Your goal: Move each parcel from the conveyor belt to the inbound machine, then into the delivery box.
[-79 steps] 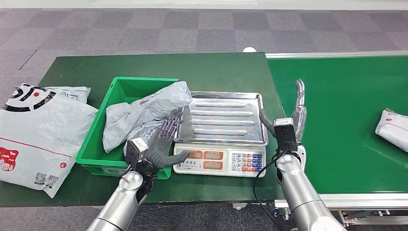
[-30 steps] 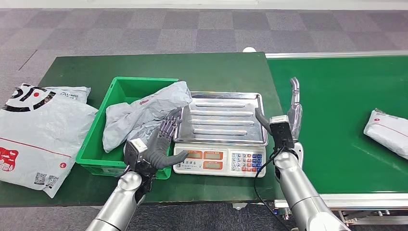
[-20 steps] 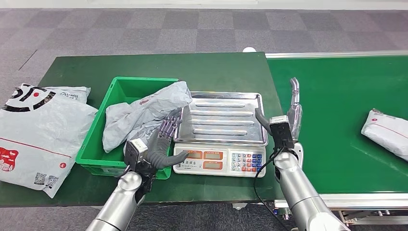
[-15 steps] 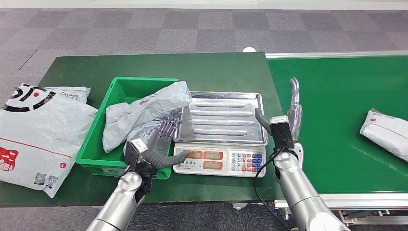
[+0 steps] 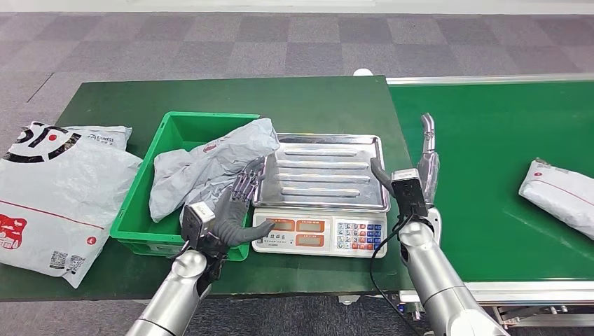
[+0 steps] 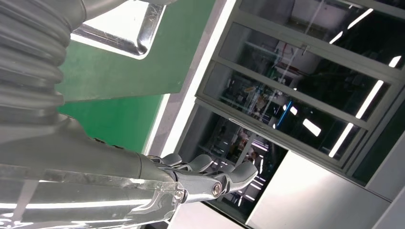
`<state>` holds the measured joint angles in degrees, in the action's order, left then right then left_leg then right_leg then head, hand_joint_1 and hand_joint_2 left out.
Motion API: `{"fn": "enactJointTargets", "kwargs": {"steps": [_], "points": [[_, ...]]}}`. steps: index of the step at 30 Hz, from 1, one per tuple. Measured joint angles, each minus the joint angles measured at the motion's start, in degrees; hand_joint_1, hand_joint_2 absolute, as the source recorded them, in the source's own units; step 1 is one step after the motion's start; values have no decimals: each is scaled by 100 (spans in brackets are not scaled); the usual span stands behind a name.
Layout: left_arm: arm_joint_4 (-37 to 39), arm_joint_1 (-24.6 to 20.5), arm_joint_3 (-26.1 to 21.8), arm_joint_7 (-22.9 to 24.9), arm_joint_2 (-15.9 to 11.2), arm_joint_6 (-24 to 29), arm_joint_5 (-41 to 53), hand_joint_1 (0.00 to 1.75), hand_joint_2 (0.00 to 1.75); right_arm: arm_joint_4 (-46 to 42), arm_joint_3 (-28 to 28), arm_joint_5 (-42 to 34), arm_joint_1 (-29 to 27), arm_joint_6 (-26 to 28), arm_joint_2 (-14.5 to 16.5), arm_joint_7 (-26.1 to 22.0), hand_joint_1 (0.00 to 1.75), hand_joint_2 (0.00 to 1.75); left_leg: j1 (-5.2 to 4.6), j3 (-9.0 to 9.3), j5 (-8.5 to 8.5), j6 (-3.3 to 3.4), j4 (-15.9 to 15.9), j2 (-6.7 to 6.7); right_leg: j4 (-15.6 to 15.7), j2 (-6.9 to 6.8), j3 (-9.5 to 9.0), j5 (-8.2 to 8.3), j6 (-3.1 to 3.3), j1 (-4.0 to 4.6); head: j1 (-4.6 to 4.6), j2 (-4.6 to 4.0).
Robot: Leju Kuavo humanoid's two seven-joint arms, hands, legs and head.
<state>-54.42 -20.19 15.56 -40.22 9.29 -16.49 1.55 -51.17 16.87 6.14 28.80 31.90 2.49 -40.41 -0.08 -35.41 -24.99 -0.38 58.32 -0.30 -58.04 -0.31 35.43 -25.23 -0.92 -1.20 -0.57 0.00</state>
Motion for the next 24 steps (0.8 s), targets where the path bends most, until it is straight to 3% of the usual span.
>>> {"fn": "enactJointTargets", "kwargs": {"steps": [24], "points": [[2, -3, 0, 0, 0, 1, 0, 0, 175, -1, 0, 1, 0, 5, 0, 0, 0, 175, 0, 0, 0, 0, 0, 0, 0, 0, 0, 0, 0, 0, 0, 0]]}}
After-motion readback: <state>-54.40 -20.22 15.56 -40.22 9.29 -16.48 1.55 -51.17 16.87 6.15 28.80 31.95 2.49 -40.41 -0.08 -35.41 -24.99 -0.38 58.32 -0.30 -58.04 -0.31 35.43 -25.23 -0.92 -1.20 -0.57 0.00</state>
